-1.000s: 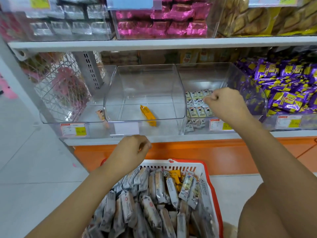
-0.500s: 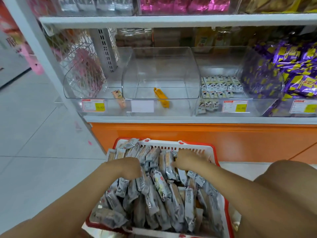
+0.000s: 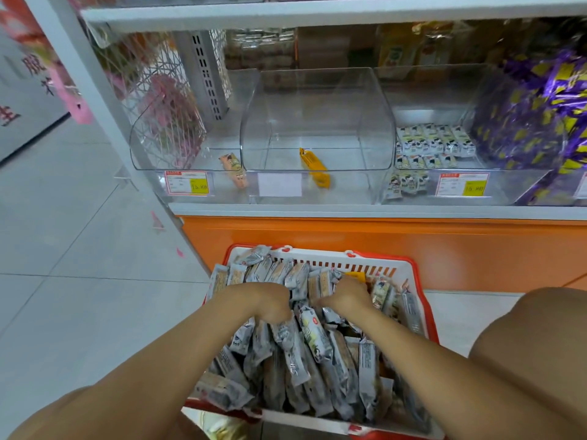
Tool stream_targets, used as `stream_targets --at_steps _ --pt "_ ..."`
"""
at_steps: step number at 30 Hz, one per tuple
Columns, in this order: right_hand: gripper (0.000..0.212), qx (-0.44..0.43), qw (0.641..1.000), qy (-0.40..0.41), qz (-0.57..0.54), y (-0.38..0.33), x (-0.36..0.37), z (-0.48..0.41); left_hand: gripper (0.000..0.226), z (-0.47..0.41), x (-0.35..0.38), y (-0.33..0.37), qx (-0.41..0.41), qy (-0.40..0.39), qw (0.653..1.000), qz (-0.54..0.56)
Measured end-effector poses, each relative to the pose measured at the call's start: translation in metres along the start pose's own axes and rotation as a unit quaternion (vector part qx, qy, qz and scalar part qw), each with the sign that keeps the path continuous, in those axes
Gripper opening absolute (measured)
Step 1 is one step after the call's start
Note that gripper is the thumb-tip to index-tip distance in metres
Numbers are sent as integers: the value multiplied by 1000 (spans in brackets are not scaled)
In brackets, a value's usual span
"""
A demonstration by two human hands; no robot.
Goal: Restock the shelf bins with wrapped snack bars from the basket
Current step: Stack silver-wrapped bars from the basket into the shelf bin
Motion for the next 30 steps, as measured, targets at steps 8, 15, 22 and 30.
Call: stream_targets --at_steps 8,15,22,30 --pt "84 40 982 -115 -141 3 -10 1 42 3 -1 4 2 2 1000 13" --pt "83 37 983 -97 -154 6 -25 6 45 3 -2 3 -3 34 999 14" --pt "82 -33 986 -54 -153 -1 -50 36 39 2 -17 8 20 155 972 177" --pt "34 -178 957 -15 -229 -23 -120 93 36 26 -40 31 140 271 831 464"
Point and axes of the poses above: each hand's wrist, its own z-axis away from the middle knuckle, its own x-axis out of the palm, y = z × x, the point moved 3 cm from there along -z, towards the middle knuckle, and after that the axes turned 2 degrees about x, right-handed, at the moved point
